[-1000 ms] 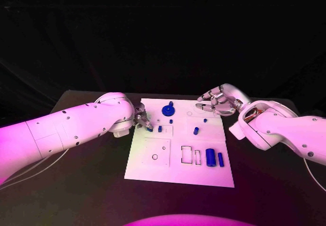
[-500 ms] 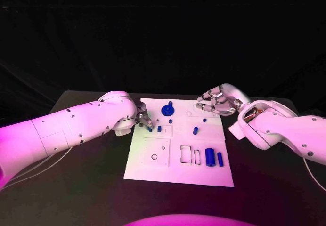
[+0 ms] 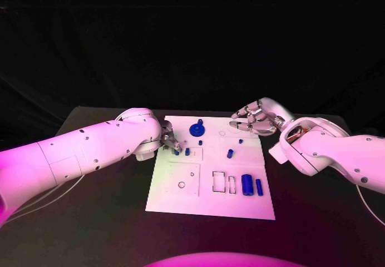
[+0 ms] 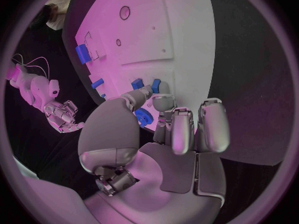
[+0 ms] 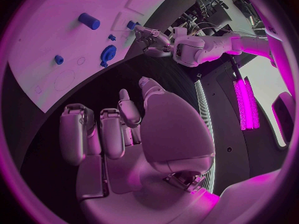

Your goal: Assemble the parts on the task board

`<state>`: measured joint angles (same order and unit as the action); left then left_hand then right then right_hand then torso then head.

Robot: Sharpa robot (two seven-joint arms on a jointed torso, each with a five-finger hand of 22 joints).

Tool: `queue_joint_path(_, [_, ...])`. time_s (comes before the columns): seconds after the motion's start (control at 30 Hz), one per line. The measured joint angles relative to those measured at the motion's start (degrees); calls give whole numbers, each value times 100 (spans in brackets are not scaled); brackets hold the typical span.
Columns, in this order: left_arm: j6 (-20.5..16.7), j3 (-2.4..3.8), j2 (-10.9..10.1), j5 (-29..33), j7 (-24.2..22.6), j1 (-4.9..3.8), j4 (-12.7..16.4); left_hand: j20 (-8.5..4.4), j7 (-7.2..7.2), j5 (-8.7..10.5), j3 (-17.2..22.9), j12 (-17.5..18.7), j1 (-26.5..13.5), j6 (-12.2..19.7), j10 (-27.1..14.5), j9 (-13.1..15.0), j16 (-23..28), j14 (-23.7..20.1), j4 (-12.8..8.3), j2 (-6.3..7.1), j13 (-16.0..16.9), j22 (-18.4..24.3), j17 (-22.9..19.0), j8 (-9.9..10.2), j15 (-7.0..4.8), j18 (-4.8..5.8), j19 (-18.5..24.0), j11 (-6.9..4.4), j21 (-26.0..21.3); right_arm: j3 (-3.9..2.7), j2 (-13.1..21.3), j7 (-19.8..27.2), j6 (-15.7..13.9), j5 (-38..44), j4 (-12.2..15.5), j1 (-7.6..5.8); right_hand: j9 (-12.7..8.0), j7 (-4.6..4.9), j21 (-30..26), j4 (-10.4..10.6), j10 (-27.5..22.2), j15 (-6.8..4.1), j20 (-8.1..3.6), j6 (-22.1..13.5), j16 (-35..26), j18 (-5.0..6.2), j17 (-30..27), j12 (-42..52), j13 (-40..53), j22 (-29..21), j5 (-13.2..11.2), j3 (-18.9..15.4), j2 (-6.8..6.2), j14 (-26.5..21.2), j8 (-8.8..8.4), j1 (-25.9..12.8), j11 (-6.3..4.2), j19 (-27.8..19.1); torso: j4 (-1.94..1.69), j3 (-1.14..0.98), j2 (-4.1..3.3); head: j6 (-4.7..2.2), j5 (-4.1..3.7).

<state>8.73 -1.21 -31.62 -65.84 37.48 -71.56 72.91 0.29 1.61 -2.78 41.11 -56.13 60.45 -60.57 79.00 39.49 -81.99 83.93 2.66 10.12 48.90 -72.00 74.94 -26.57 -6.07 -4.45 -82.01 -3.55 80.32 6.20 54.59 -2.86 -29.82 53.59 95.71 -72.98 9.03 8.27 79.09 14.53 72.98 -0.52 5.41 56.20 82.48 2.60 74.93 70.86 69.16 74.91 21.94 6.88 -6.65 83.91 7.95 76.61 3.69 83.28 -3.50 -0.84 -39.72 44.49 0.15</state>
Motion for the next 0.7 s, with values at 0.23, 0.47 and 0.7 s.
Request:
queue_joint_path(0.23, [33, -5, 1, -3, 23, 10, -23, -21, -163, -45, -546, -24, -248, -203, 12, 33, 0, -9, 241, 73, 30, -19, -1, -18, -9, 0, -21, -16, 0, 0, 3, 0, -1, 0, 0, 0, -1, 0, -27, 0, 0, 0, 0, 0, 0, 0, 0, 0, -10, 0, 0, 0, 0, 0, 0, 0, 0, 0, -2, 1, 0, -4, -1])
queue_joint_path(0.47, [50, -7, -16, 3, 41, 19, -41, -21, -157, -37, -1343, -25, -264, -222, 0, 32, 0, -9, 554, 82, 43, -23, -1, 21, -9, 0, -20, -5, 0, 0, 5, 0, -2, 0, -1, 0, 4, 0, -27, 0, -11, 0, 0, 0, 0, 0, -1, 0, -15, -1, 0, 0, 0, 0, 0, 0, -11, 0, -2, 1, 1, -7, -3])
queue_joint_path(0.7, [28, -6, -37, 24, 45, 27, -40, -21, -149, -37, -2221, -24, -207, -231, -20, 32, 0, -8, 1017, -32, -4, -23, -1, 86, -8, 0, -20, 15, 0, 0, 5, 0, -2, 0, -7, 0, 3, 0, -27, 16, -20, 0, 0, 0, 0, 0, -1, 0, -15, 1, 22, -16, 17, 0, 0, -17, -20, 0, 1, 1, 1, -25, -31])
